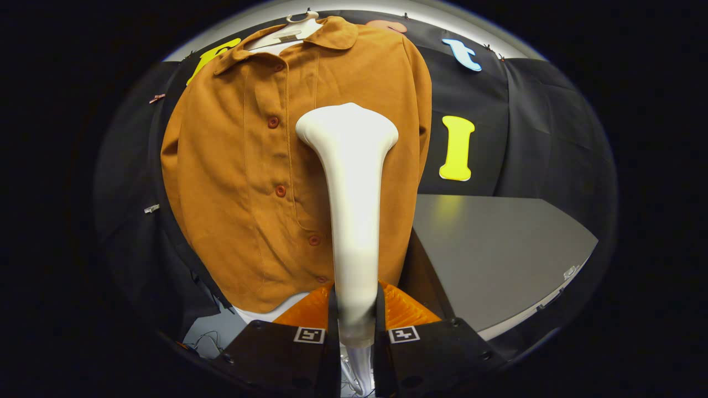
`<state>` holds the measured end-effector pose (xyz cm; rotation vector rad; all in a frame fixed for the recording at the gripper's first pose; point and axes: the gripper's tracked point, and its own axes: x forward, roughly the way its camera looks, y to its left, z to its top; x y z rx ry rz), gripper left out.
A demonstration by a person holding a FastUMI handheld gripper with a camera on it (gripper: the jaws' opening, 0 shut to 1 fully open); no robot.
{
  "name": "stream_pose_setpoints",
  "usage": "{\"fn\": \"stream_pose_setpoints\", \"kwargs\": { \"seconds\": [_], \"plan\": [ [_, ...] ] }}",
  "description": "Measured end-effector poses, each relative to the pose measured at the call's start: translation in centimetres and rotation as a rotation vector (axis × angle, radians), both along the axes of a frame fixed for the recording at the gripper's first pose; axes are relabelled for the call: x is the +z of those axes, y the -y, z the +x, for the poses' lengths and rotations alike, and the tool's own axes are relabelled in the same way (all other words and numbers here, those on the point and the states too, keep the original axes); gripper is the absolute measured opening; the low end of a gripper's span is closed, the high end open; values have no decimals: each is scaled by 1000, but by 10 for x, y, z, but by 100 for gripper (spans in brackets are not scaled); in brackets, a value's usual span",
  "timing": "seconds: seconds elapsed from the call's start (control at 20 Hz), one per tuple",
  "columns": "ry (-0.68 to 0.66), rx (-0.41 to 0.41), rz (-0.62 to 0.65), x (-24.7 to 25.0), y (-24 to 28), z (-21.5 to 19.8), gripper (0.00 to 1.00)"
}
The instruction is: Iron the clothes twice with a garment steamer, once on the left side and once on the right side.
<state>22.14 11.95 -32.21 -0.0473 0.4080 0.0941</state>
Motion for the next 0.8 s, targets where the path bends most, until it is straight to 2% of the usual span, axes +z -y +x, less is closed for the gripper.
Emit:
{"fn": "stream_pose_setpoints", "kwargs": {
  "seconds": [0.35,0.8],
  "plan": [
    [-108,-3,6,-35,0,-28,27],
    [-41,-11,34,1,6,-82,27]
  ]
}}
